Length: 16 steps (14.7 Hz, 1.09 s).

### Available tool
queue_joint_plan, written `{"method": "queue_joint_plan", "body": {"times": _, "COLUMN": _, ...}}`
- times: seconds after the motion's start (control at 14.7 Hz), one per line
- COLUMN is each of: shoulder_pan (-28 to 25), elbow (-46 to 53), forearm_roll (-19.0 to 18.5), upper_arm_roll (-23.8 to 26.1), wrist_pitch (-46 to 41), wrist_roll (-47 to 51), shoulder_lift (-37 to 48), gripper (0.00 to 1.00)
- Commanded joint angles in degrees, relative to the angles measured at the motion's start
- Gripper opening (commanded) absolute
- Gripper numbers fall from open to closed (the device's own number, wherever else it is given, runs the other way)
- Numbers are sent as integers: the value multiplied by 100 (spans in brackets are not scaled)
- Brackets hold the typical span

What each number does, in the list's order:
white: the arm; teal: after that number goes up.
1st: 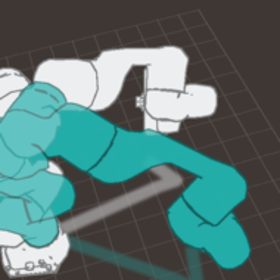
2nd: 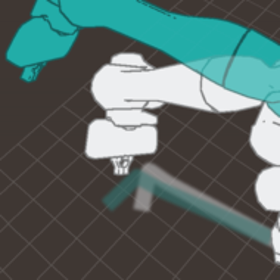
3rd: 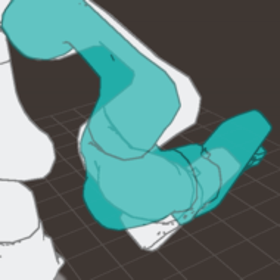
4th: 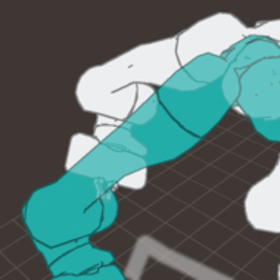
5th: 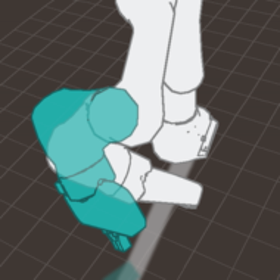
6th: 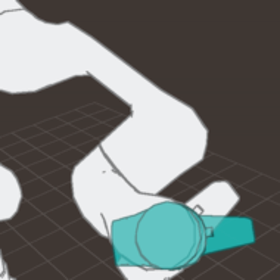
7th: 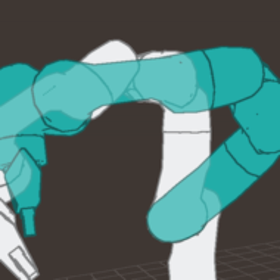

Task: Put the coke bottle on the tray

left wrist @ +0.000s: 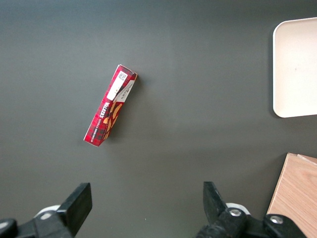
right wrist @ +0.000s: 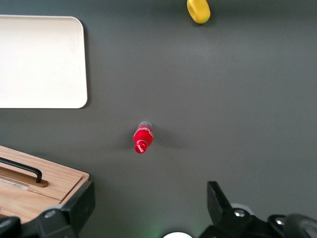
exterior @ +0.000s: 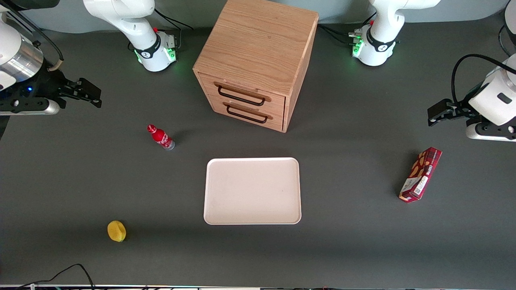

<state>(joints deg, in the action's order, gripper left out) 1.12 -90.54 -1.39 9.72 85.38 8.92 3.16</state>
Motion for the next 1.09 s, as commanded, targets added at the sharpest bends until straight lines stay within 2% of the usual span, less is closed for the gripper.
{"method": "queue_joint_plan", "body": {"times": 0.0, "shoulder_pan": -77, "elbow": 46, "forearm_roll": 173, "upper_arm_roll": -75, "wrist_pitch": -22, "wrist_roll": 232, "shoulder_lift": 123, "gripper": 100}}
{"method": "queue_joint_plan", "body": {"times": 0.82, "shoulder_pan": -121, "elbow": 46, "forearm_roll": 209, "upper_arm_roll": 13, "wrist_pitch": -75, "wrist_roll": 242, "shoulder_lift": 194, "gripper": 100}}
{"method": "queue_joint_plan", "body": {"times": 1.02, "shoulder_pan": -147, "elbow": -313, "forearm_roll": 630, "upper_arm_roll": 21, "wrist_pitch": 47, "wrist_roll": 469, "shoulder_lift": 203, "gripper": 100}}
